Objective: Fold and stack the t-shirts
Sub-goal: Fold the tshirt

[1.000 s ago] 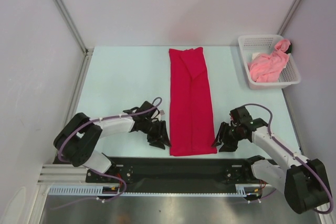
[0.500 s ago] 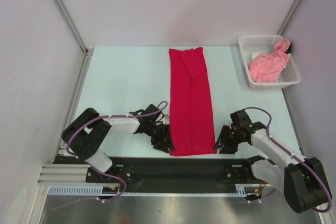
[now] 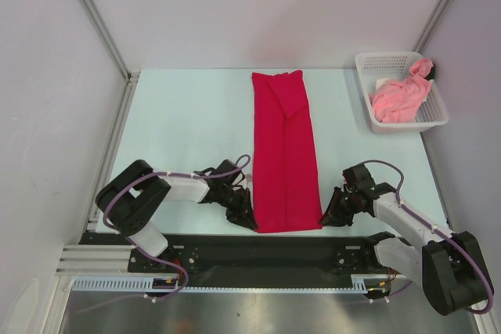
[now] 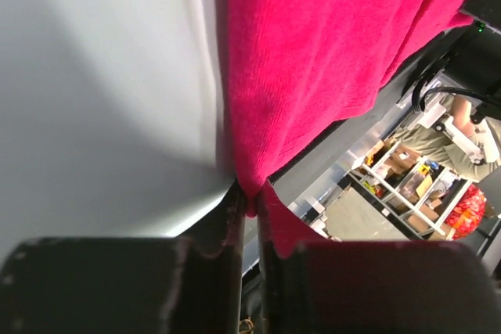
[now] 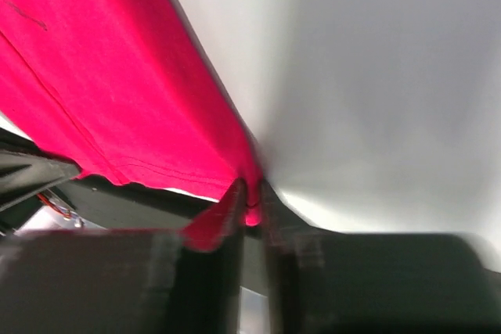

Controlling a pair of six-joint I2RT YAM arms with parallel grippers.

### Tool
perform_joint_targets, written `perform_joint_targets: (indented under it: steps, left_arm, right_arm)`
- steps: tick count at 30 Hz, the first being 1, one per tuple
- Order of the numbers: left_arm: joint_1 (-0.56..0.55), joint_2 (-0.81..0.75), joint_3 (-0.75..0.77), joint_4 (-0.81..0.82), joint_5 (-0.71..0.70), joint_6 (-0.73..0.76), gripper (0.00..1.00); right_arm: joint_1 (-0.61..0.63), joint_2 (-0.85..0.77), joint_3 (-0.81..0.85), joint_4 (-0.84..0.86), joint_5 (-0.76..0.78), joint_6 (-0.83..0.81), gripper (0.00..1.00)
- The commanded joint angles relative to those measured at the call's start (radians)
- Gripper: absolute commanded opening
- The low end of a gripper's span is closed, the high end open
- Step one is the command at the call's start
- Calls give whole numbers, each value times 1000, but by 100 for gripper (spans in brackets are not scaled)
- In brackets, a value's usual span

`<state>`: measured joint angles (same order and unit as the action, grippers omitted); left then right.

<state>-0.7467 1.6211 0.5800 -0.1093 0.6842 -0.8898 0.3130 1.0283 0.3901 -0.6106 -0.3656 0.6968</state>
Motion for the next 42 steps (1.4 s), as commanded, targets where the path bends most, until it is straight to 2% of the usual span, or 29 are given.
perform_joint_targets:
  steps: [1, 2, 5, 6, 7, 11, 15, 18, 22, 27, 31, 42]
  left_arm:
    - [-8, -15, 15, -1, -66, 25, 8]
    - [-8, -23, 27, -10, -78, 32, 0]
    - [-8, -76, 107, -90, -138, 78, 0]
    - [-5, -92, 135, -131, -156, 106, 0]
    - [-2, -99, 200, -160, -179, 120, 0]
    - [62, -112, 323, -194, -239, 108, 0]
    - [180, -21, 473, -199, -259, 115, 0]
    - [251, 118, 633, -214, -235, 132, 1]
    - [309, 288, 831, -222, -192, 109, 0]
    - [363, 407, 966, -260, -190, 106, 0]
    - [388, 462, 1004, -228, -154, 75, 0]
    - [406, 563, 1080, -239, -127, 75, 0]
  right_arm:
    - [5, -11, -13, 38, -41, 9, 9]
    - [5, -13, 7, 35, -56, 4, 0]
    - [-5, -33, 78, 12, -64, -11, 0]
    - [-24, -28, 146, 6, -64, -25, 0]
    - [-37, -11, 177, 2, -68, -36, 0]
    - [-100, 209, 369, 11, -101, -115, 0]
    - [-150, 436, 599, 23, -118, -187, 0]
    - [-186, 612, 772, 31, -141, -226, 0]
    - [-219, 809, 1001, 9, -165, -256, 0]
    - [-238, 990, 1240, -31, -194, -266, 0]
    - [-241, 1085, 1326, -47, -228, -272, 0]
    - [-270, 1173, 1394, -63, -259, -286, 0]
